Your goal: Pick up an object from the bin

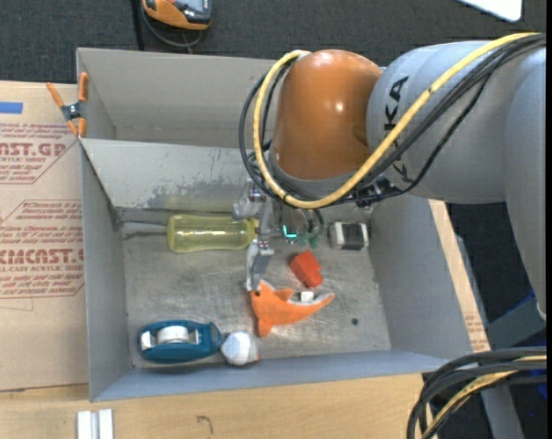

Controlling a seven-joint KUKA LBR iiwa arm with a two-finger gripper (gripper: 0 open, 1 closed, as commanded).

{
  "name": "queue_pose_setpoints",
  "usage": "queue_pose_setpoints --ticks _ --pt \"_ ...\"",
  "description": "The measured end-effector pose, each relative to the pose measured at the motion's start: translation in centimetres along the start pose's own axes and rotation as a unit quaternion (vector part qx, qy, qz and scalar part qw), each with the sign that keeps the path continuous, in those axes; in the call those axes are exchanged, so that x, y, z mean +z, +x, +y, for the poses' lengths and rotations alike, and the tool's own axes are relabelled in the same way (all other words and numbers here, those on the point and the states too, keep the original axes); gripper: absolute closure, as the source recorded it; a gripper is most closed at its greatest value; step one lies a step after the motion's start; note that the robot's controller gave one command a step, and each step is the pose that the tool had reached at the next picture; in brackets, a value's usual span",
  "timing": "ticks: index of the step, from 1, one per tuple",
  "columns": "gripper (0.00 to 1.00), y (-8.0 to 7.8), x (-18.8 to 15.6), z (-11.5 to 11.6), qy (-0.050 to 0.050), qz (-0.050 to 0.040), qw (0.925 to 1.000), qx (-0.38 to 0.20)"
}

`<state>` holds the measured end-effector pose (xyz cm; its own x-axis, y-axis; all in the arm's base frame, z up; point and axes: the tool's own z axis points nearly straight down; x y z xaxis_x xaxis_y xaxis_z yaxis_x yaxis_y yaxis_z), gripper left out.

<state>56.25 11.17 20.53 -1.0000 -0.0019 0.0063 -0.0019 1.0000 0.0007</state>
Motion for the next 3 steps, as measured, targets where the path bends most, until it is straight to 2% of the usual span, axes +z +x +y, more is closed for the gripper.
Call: queue_pose_setpoints --ticks 1,2,3 --pt "0.0 -0.2 -0.5 -0.1 0.0 -0.0039 1.0 0.0" --pt "0.0 0.7 3.1 -1.2 0.0 -0.0078 0.9996 -0.025" --pt "0.0 3.2 7.0 -3.1 0.0 -0.003 0.9927 -0.12"
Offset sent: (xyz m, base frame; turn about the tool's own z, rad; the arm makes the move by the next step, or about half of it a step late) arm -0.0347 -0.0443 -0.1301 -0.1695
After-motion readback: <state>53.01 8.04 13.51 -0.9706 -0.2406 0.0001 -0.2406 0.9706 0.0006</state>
